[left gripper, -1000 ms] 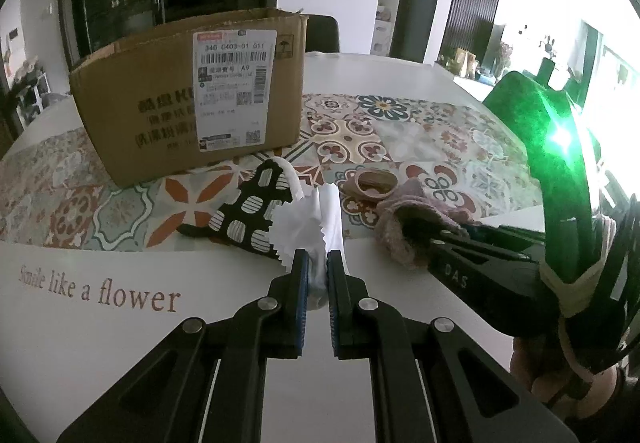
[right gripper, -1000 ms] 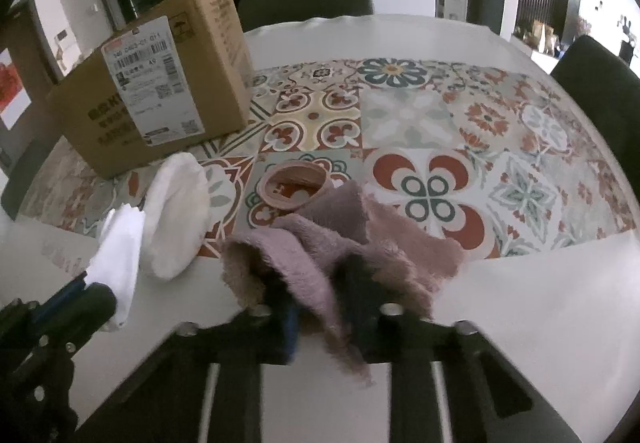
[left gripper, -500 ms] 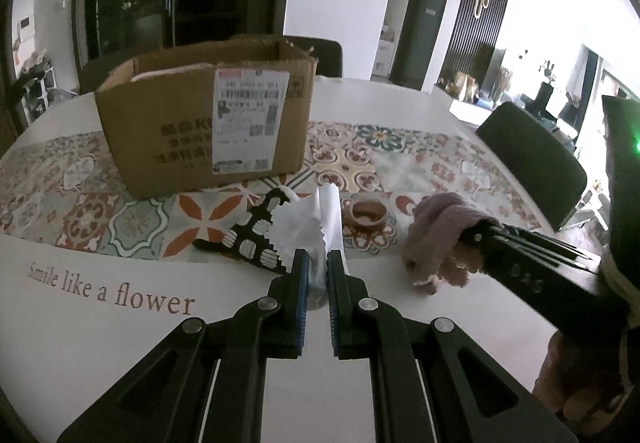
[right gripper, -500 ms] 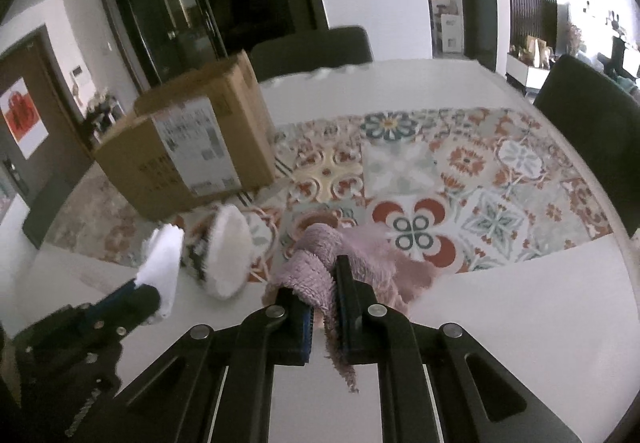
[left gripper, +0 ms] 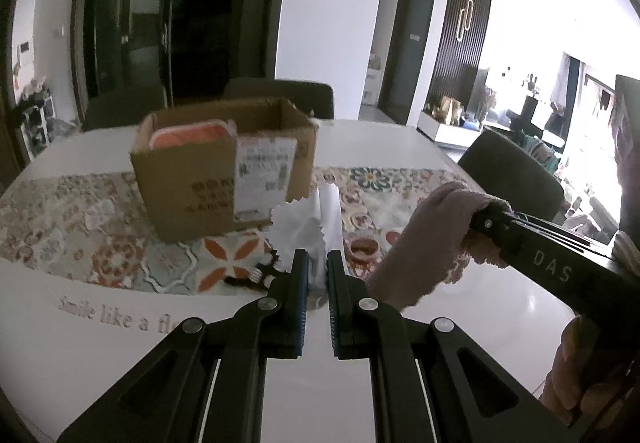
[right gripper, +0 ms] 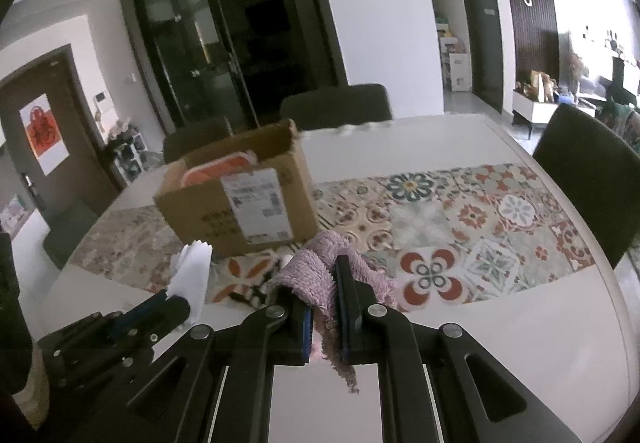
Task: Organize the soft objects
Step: 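Carry the white cloth and pink towel with both grippers over the box, then lower both items into the box and open both grippers, then withdraw both open grippers from the box back over the table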
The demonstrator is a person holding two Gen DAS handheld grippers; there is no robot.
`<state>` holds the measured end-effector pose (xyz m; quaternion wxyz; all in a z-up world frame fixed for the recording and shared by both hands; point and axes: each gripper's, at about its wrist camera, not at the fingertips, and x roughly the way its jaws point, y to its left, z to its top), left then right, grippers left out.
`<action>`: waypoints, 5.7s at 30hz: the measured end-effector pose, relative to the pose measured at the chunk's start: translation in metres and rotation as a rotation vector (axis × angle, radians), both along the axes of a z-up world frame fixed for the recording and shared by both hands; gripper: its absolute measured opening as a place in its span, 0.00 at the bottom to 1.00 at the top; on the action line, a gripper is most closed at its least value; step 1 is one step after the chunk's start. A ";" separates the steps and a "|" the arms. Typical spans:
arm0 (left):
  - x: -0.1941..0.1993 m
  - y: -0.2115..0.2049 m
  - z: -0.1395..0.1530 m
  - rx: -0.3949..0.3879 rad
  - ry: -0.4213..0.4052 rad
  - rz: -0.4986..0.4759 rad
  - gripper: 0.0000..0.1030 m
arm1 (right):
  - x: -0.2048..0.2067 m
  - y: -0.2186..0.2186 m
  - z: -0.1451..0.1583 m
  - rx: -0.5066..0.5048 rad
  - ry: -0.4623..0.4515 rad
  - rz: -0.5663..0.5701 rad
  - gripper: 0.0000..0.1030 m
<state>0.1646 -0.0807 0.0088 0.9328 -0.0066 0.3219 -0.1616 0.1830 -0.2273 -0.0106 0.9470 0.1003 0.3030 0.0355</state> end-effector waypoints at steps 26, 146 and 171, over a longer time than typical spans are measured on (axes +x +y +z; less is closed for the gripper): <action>0.053 0.062 0.088 0.053 -0.113 0.088 0.11 | 0.050 0.075 0.094 -0.049 -0.150 0.120 0.11; 0.107 0.052 0.049 0.114 -0.044 0.217 0.62 | 0.150 0.044 0.050 -0.032 0.112 0.054 0.52; 0.018 -0.009 -0.066 0.123 0.083 0.075 0.63 | 0.030 -0.009 -0.075 -0.053 0.226 -0.038 0.52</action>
